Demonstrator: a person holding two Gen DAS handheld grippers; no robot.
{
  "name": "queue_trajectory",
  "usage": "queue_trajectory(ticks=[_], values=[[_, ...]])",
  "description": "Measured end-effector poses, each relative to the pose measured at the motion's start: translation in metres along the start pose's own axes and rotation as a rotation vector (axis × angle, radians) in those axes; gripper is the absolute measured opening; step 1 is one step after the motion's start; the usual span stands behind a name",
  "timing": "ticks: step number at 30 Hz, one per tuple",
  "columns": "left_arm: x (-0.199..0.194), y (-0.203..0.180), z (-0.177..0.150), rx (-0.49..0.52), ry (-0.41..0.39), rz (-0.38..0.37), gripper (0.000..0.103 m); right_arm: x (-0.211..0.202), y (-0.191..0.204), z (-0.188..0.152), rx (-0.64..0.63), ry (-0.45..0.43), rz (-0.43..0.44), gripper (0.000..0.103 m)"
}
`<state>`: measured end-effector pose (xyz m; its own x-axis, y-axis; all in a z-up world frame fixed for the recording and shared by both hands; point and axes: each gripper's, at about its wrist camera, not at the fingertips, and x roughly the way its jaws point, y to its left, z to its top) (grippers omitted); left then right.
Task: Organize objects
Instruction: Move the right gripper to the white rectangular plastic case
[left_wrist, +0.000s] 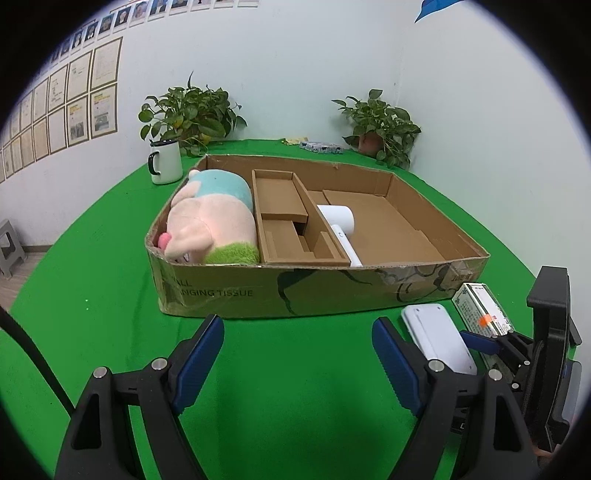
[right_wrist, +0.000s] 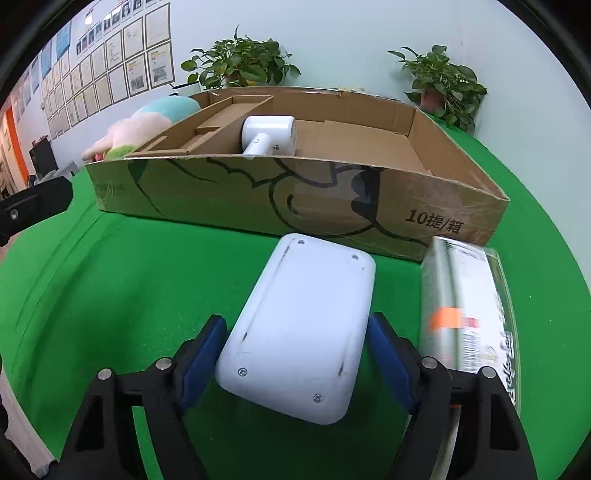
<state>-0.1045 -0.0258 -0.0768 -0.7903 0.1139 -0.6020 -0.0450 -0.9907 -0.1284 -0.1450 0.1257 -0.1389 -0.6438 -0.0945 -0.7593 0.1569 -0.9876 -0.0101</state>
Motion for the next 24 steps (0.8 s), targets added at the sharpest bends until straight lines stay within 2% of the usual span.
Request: queue_trajectory(ticks=[1,4,7,9,11,14,19,24], values=[[0.0,0.0,-0.001,-0.002,0.008,-0.013,0.082,-0.002,0.0,-0.001,-0.001,0.0,0.01,0.072],[0.003,0.003,-0.007,-0.03,0.061,-0.073,0.082,-0.011,0.007,-0.003,0.006,0.014,0.064,0.067],[0.007,0.006,-0.018,-0.094,0.128,-0.195,0.082,-0.031,0.023,-0.02,-0.012,0.01,0.213,0.071],[0.011,0.006,-0.025,-0.131,0.164,-0.265,0.082,-0.049,0.031,-0.032,-0.032,-0.037,0.266,0.103],[0.018,0.004,-0.032,-0.166,0.203,-0.33,0.082,-0.059,0.033,-0.037,-0.045,-0.073,0.276,0.102],[0.03,-0.001,-0.039,-0.219,0.267,-0.423,0.082,-0.061,0.026,-0.042,-0.03,-0.072,0.287,0.102],[0.042,-0.007,-0.049,-0.267,0.33,-0.486,0.081,-0.052,0.022,-0.04,0.003,-0.05,0.268,0.102],[0.045,-0.008,-0.055,-0.331,0.343,-0.523,0.075,-0.048,0.033,-0.04,-0.017,-0.034,0.271,0.1]])
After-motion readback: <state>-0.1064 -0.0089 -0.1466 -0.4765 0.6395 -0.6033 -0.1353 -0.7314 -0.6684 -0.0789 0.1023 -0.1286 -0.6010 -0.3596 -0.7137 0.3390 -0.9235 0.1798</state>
